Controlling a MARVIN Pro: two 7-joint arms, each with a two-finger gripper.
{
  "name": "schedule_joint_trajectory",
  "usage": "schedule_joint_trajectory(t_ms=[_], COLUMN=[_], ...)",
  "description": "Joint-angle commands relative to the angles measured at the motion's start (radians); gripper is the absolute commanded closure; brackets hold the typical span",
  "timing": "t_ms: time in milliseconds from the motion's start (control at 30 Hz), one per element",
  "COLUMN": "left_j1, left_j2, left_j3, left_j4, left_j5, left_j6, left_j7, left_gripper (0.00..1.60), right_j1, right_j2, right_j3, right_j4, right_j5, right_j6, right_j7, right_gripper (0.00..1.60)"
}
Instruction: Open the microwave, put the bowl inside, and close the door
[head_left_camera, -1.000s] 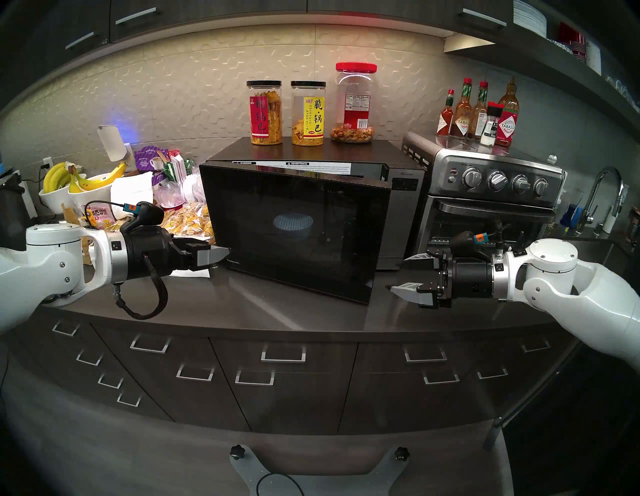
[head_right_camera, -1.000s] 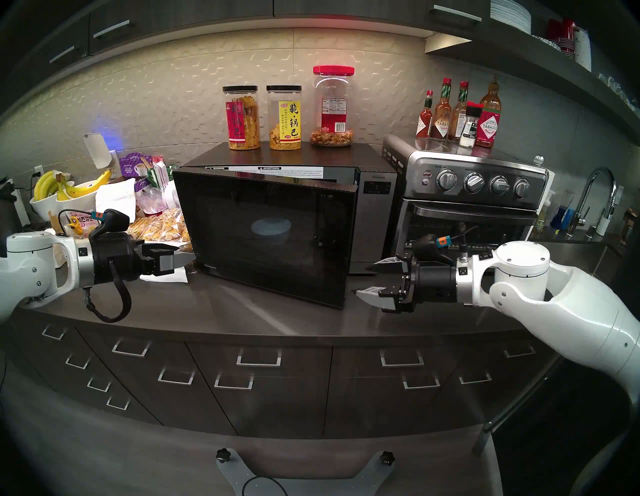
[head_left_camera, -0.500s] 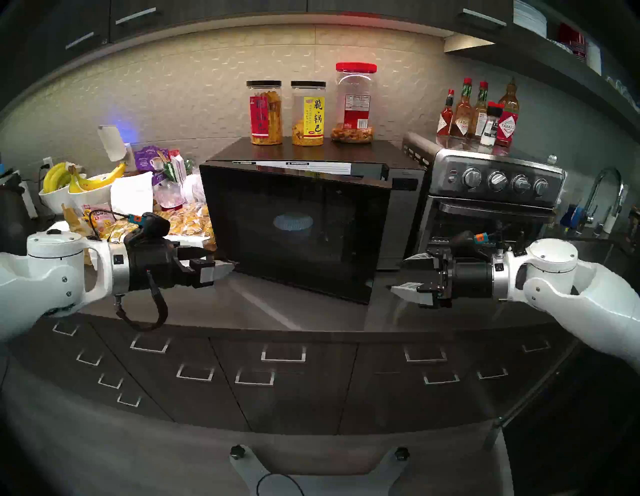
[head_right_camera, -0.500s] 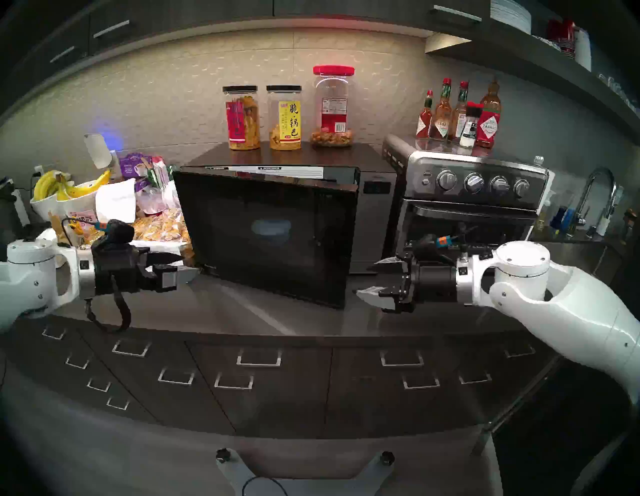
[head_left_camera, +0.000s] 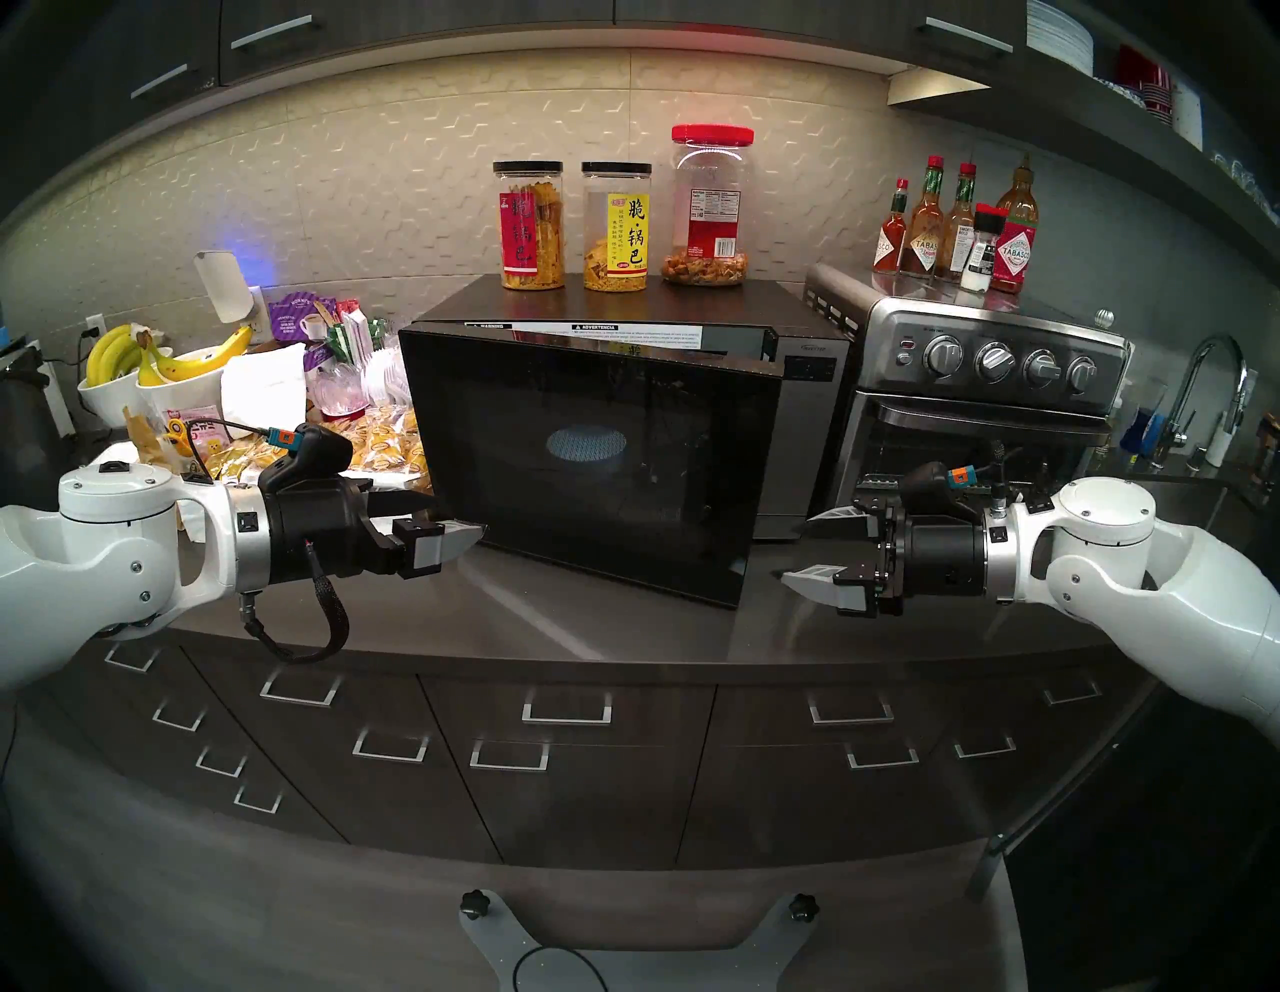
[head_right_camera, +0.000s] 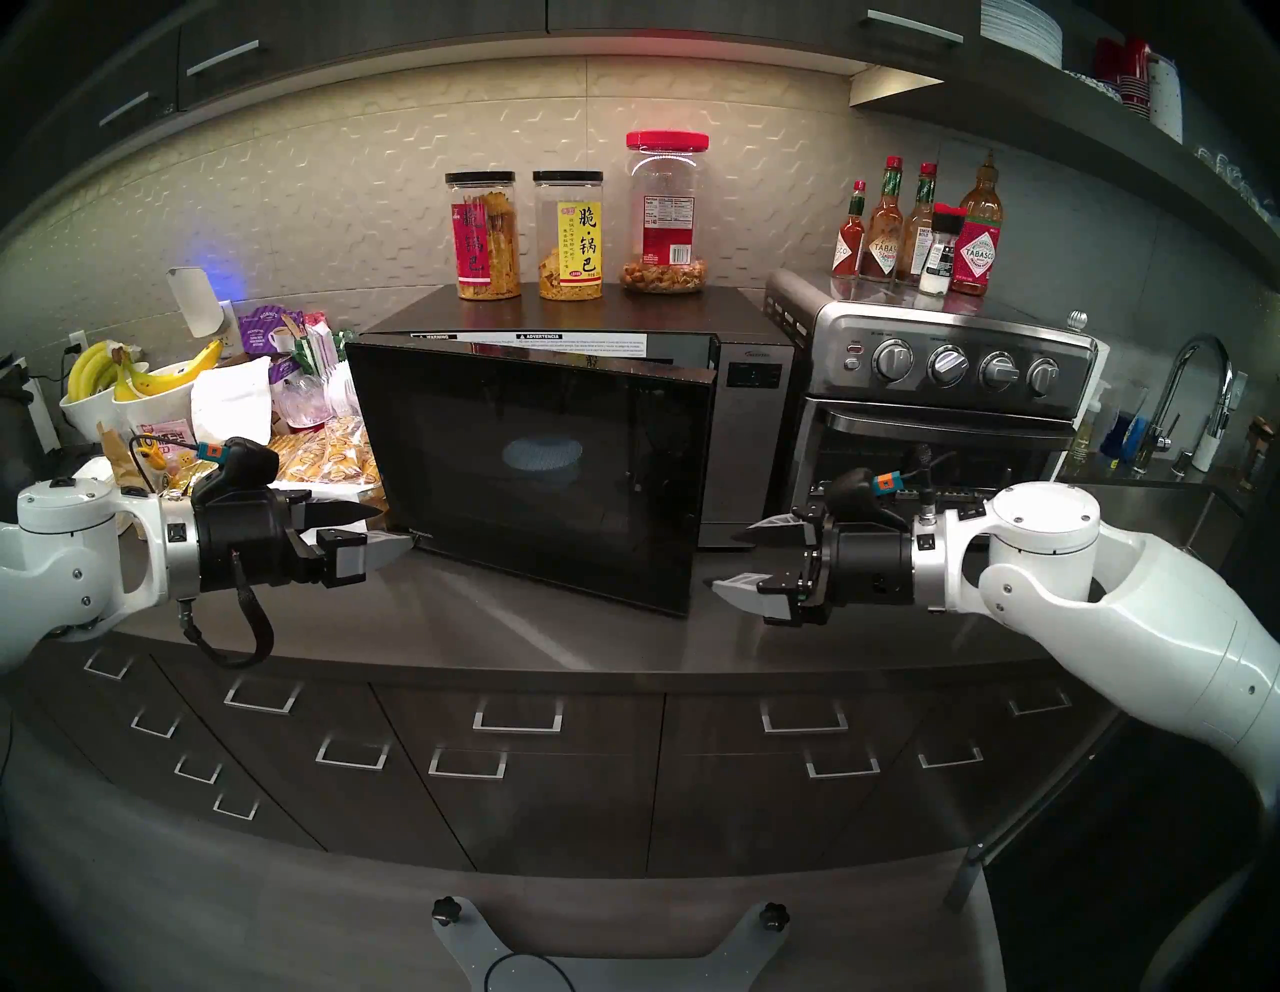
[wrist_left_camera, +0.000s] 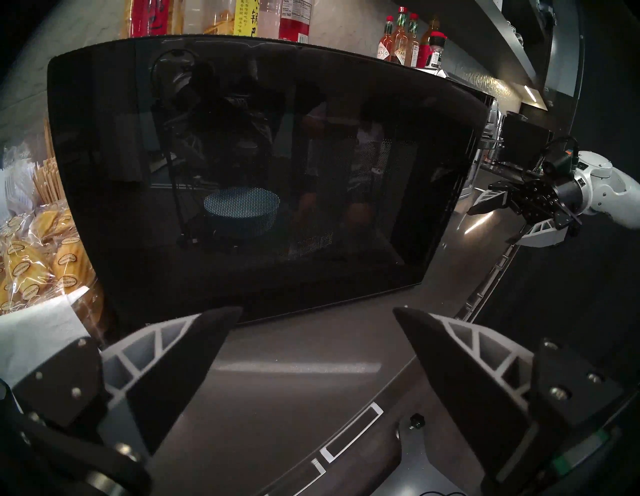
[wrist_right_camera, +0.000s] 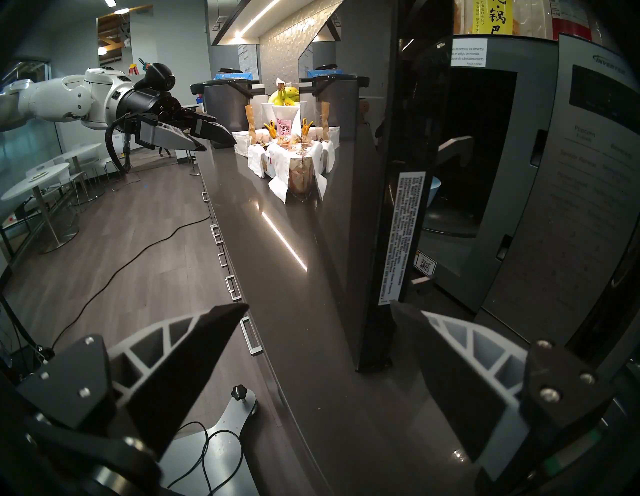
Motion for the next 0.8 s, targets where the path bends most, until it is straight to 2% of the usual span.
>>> schedule_joint_trajectory(t_ms=[0,667,700,733,767], left_j1=[-0.009,-0.017,-0.018,-0.019,-0.019], left_j2=[-0.008,-0.008,-0.007,-0.007,-0.006], left_j3=[-0.007,0.002,0.002,0.003,0.004], left_j4=[0.004,0.004,0.005,0.006,0.006], left_j5=[-0.009,-0.009,-0.009,-0.010,-0.011], left_j6=[-0.018,-0.018,-0.017,-0.014,-0.013], left_j7=[-0.011,-0.013,-0.013,-0.015,-0.016], left_gripper=[0.00,0.00,0.00,0.00,0.00], right_j1=[0.012,0.016,0.019,0.055,0.078], right_j2=[0.001,0.003,0.015,0.064,0.066], right_j3=[0.013,0.012,0.021,0.071,0.089], right_j4=[-0.002,-0.005,-0.018,-0.092,-0.110], right_j5=[0.005,-0.008,0.013,0.077,0.068], right_j6=[-0.004,0.000,0.008,0.033,0.028], right_j7=[0.000,-0.002,0.001,0.022,0.027], right_gripper=[0.00,0.00,0.00,0.00,0.00])
